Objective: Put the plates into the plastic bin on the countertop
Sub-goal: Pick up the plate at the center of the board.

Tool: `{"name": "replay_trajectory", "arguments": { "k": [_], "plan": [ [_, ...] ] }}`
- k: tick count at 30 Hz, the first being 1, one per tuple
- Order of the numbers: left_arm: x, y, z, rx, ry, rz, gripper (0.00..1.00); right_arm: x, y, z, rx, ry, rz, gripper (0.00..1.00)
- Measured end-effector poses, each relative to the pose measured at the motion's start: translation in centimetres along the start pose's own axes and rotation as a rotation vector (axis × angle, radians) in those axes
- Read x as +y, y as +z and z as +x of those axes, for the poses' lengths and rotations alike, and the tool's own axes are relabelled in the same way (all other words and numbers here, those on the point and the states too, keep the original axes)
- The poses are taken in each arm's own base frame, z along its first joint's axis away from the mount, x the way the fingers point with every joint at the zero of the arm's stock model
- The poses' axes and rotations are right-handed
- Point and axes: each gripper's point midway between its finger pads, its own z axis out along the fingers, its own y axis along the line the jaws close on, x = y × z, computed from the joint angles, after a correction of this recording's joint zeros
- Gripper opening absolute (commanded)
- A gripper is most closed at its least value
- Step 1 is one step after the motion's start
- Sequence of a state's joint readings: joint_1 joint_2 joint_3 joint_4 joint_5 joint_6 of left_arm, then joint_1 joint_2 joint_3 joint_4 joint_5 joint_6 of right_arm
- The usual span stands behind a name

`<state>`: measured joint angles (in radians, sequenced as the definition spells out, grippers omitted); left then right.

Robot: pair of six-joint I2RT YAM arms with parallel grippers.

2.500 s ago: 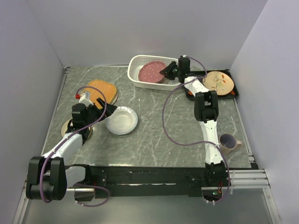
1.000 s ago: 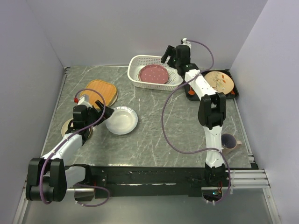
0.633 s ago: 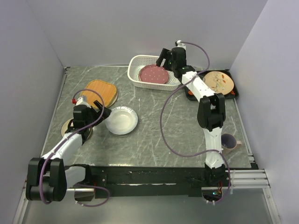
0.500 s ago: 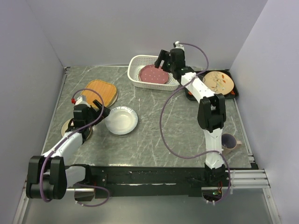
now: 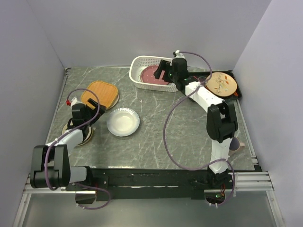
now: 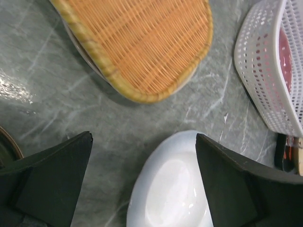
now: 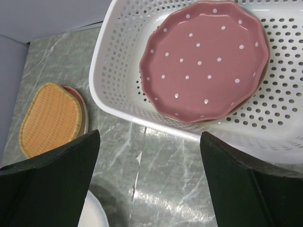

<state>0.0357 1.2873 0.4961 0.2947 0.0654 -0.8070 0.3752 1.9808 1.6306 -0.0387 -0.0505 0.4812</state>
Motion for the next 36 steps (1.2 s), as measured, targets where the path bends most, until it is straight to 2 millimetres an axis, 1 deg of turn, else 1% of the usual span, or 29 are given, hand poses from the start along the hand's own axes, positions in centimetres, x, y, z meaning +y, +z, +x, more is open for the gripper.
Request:
{"name": "replay_trajectory", "arguments": {
  "k": [4, 8, 9, 12, 14, 15, 20, 24, 28, 32, 36],
  "plan": [
    [0.9, 1.3, -0.5, 0.003, -0.051, -0.005, 0.89, 0.1, -1.4, 0.1, -0.013, -0.001, -0.015, 0.93],
    [1.6, 2.4, 0.0, 0.030, -0.092, 0.001, 0.82, -0.2, -3.1, 1.1, -0.004, 0.000, -0.023, 0.93],
    [1.7, 2.6, 0.1, 0.035, -0.098, 0.003, 0.80, -0.3, -3.4, 1.3, -0.001, 0.000, -0.024, 0.93],
    [1.6, 3.2, 0.2, 0.045, -0.118, 0.014, 0.74, -0.6, -4.0, 2.1, 0.004, 0.000, -0.023, 0.93],
    [1.6, 3.6, 0.1, 0.047, -0.132, 0.026, 0.70, -1.0, -4.1, 2.7, 0.014, 0.001, -0.018, 0.93],
    [1.6, 3.7, 0.0, 0.047, -0.138, 0.029, 0.66, -1.2, -4.1, 3.1, 0.021, 0.002, -0.015, 0.93],
    [2.0, 4.4, -0.2, 0.047, -0.177, 0.042, 0.59, -1.7, -4.1, 4.3, 0.046, 0.009, -0.009, 0.93],
    [2.3, 4.9, -0.3, 0.050, -0.199, 0.051, 0.55, -1.6, -4.1, 4.5, 0.052, 0.012, -0.015, 0.93],
    [2.3, 5.4, -0.4, 0.055, -0.210, 0.060, 0.53, -1.6, -4.1, 4.7, 0.056, 0.013, -0.020, 0.93],
    [2.3, 5.8, -0.4, 0.057, -0.213, 0.068, 0.48, -1.7, -4.1, 4.9, 0.062, 0.014, -0.021, 0.93],
    [2.8, 6.4, -0.1, 0.063, -0.225, 0.068, 0.45, -1.6, -4.1, 5.0, 0.063, 0.017, -0.024, 0.93]
  ]
}}
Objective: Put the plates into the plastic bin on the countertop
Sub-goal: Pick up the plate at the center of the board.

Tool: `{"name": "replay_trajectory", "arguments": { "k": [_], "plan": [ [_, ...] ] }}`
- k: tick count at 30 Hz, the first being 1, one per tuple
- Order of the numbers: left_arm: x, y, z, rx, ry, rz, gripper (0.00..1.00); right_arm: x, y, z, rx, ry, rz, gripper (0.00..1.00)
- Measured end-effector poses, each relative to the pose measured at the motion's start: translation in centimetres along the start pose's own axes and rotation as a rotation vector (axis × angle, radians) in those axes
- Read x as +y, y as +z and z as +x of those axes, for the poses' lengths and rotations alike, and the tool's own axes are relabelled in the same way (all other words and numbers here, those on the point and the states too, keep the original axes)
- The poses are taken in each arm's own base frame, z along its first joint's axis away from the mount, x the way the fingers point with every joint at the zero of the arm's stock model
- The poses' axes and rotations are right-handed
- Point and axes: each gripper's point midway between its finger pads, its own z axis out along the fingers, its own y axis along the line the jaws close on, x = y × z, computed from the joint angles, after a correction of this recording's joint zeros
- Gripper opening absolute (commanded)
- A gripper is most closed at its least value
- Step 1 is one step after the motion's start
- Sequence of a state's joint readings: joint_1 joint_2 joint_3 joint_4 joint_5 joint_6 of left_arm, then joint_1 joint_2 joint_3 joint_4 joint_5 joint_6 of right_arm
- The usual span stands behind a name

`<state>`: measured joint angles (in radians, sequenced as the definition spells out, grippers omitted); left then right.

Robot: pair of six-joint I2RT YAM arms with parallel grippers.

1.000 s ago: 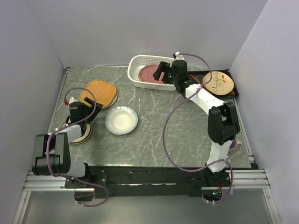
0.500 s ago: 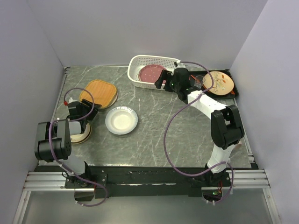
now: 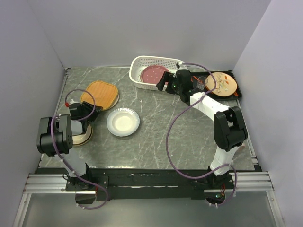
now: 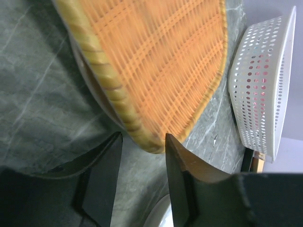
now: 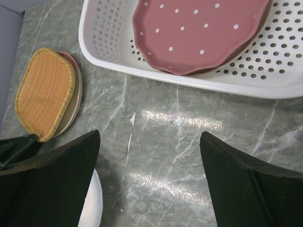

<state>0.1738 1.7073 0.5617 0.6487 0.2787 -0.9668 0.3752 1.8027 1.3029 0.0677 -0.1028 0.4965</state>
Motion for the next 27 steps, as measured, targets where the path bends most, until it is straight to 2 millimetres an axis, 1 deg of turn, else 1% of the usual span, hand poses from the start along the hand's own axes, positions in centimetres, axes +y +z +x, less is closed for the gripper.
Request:
{"name": "replay_trajectory", "arguments": {
  "k": [3, 9, 12, 15, 16, 18, 19, 21, 22, 24, 27],
  "plan": [
    [0.3, 0.2, 0.1, 0.008, -0.016, 0.001, 0.44, 0.0, 0.0, 0.1, 0.004, 0.001, -0.003, 0.93],
    [0.2, 0.4, -0.2, 0.005, -0.027, 0.010, 0.42, 0.2, 0.0, 0.2, 0.008, 0.000, -0.011, 0.93],
    [0.4, 0.6, -0.1, 0.013, -0.036, 0.008, 0.38, 0.2, 0.0, 0.2, 0.010, 0.000, -0.012, 0.92],
    [0.4, 0.8, -0.2, 0.019, -0.045, 0.011, 0.31, 0.2, 0.0, 0.3, 0.012, 0.001, -0.015, 0.92],
    [0.4, 0.9, -0.2, 0.020, -0.047, 0.012, 0.27, 0.2, 0.0, 0.3, 0.012, 0.001, -0.016, 0.92],
    [0.2, 1.1, -0.3, 0.022, -0.058, 0.019, 0.21, 0.2, 0.0, 0.3, 0.014, 0.001, -0.017, 0.92],
    [0.1, 1.2, -0.4, 0.022, -0.062, 0.025, 0.16, 0.3, 0.0, 0.3, 0.014, 0.001, -0.018, 0.92],
    [-0.2, 1.2, -0.8, 0.016, -0.072, 0.037, 0.11, 0.3, 0.0, 0.3, 0.015, 0.003, -0.018, 0.92],
    [-0.3, 1.3, -0.9, 0.014, -0.074, 0.043, 0.06, 0.3, 0.0, 0.4, 0.015, 0.003, -0.018, 0.92],
    [-0.4, 1.3, -1.0, 0.015, -0.076, 0.054, 0.01, 0.1, 0.0, 0.6, 0.019, 0.004, -0.016, 0.92],
    [-0.4, 1.3, -1.3, 0.009, -0.082, 0.060, 0.01, -0.1, 0.0, 1.0, 0.030, 0.005, -0.013, 0.92]
  ]
}}
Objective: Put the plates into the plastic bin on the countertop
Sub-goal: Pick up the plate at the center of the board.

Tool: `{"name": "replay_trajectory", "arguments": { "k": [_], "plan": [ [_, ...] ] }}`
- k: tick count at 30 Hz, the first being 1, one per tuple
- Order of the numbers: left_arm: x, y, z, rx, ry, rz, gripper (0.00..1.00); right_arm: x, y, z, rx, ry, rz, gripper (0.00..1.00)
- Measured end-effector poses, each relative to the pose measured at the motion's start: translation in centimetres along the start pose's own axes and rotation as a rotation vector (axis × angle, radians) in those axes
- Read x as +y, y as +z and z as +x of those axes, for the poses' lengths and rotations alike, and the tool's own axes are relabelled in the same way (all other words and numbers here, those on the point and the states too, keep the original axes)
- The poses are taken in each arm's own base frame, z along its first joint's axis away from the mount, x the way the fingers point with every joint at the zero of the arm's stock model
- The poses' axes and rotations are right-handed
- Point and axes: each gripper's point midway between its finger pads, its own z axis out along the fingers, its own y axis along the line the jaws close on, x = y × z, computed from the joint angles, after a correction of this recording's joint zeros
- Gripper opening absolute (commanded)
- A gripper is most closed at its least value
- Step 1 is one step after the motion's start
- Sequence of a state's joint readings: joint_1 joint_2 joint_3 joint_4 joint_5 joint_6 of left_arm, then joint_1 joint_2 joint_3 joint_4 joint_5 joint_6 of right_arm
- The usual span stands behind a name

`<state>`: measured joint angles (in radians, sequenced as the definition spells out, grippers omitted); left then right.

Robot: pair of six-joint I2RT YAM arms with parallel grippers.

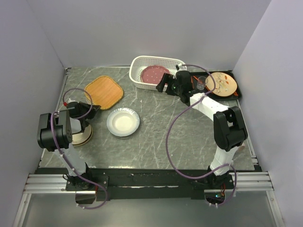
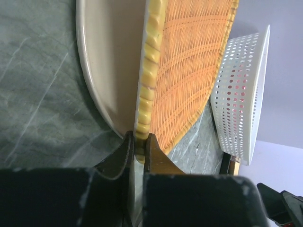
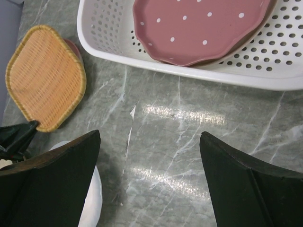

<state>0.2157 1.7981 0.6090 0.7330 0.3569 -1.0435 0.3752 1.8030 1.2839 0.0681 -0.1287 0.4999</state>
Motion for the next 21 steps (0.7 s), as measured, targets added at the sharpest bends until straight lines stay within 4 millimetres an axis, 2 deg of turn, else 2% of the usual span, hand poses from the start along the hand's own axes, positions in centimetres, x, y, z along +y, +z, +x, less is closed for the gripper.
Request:
{"name": "replay_trajectory", "arguments": {
  "k": [15, 21],
  "plan": [
    [-0.5, -0.1, -0.1, 0.007, -0.018, 0.023, 0.01, 0.5, 0.0, 0.5, 0.017, -0.002, -0.021, 0.93],
    [-1.6, -0.6, -0.4, -0.001, -0.012, 0.049, 0.01, 1.2, -0.1, 0.8, 0.028, -0.006, -0.050, 0.93]
  ]
}}
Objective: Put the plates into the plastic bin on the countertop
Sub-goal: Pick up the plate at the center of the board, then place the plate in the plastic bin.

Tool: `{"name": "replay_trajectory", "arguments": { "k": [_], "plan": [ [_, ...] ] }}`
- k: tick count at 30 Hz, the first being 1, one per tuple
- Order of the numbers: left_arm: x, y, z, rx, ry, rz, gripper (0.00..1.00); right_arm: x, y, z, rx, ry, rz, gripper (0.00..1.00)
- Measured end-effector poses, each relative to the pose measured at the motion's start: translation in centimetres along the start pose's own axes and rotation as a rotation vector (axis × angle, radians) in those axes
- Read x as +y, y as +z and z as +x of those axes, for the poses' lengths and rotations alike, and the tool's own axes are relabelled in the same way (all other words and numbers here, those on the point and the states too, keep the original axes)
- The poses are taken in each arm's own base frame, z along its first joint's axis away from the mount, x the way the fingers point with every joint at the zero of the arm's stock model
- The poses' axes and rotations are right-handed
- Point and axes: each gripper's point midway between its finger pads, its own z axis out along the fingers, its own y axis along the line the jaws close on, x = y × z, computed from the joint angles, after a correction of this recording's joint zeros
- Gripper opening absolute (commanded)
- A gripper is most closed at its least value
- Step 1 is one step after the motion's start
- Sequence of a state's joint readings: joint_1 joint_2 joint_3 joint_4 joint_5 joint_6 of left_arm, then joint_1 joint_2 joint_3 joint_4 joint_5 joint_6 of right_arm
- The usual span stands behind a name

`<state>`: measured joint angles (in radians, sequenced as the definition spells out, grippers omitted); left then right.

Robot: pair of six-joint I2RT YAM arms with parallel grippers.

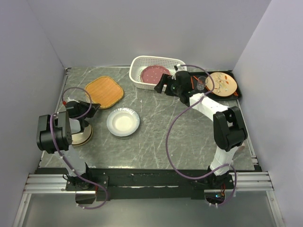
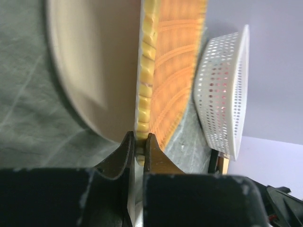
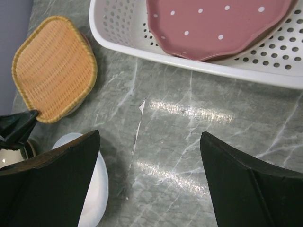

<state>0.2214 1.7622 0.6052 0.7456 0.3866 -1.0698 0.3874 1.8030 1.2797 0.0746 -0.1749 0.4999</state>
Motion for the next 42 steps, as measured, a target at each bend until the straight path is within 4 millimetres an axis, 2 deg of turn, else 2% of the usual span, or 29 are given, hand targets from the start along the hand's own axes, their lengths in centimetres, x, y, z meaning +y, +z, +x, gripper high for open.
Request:
{"name": "replay_trajectory", "arguments": {
  "k": [6, 12, 24, 30, 38, 42],
  "plan": [
    [-3.1, -1.3, -0.8, -0.020, 0.032, 0.075, 0.01, 0.6, 0.0, 0.4, 0.007, -0.002, -0.039, 0.93],
    [-5.3, -3.3, -0.8, -0.031, 0.062, 0.125, 0.01, 1.4, 0.0, 1.1, 0.020, 0.008, -0.097, 0.94],
    [-7.8, -6.2, -0.8, -0.037, 0.108, 0.157, 0.01, 4.7, -0.6, 1.1, 0.031, 0.048, -0.270, 0.94],
    [-9.7, -7.9, -0.7, -0.035, 0.144, 0.201, 0.01, 6.5, -1.3, 1.7, 0.049, 0.070, -0.380, 0.95],
    [-10.9, -9.0, 0.7, 0.035, 0.158, 0.253, 0.01, 8.7, -2.0, 1.5, 0.058, 0.098, -0.515, 0.95],
    [-11.3, -9.3, 1.4, 0.076, 0.160, 0.281, 0.01, 8.8, -1.8, 1.9, 0.076, 0.116, -0.537, 0.95]
  ]
}}
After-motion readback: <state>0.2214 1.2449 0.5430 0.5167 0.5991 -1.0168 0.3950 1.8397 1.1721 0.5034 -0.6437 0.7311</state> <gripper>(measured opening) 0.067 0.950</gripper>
